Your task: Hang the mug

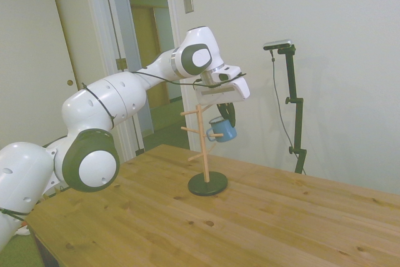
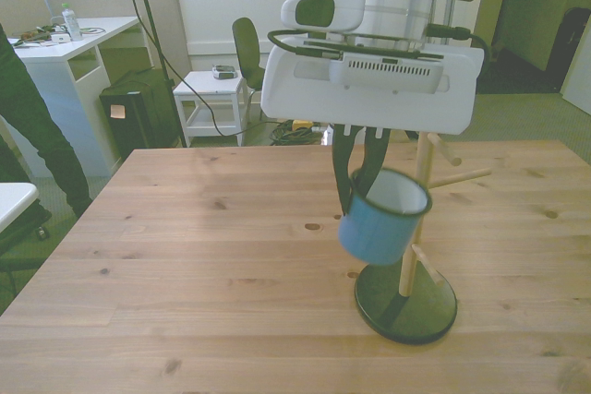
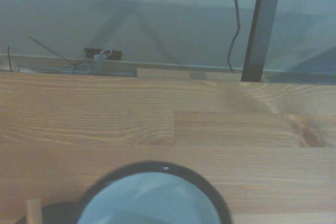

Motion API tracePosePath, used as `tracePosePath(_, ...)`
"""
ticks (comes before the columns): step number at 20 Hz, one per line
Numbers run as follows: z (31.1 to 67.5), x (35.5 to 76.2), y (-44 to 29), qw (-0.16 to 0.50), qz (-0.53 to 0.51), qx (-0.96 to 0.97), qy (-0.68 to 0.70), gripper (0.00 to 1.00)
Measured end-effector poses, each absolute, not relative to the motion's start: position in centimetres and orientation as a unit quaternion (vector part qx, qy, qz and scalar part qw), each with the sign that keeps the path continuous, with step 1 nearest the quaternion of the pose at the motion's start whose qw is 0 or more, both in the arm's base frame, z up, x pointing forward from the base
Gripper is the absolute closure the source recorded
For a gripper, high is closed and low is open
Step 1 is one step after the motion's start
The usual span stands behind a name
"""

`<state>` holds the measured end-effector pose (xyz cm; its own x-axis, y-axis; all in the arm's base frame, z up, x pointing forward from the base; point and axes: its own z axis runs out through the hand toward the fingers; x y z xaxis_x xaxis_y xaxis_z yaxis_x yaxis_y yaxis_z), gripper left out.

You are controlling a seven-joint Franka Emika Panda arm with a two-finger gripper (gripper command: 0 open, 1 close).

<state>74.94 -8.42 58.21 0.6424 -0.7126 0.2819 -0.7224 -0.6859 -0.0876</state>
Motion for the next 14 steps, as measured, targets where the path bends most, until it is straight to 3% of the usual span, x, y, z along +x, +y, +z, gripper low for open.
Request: tracePosePath(14,59.2,74.5,-9.8,0.014,0.155,0.900,-0.408,0.00)
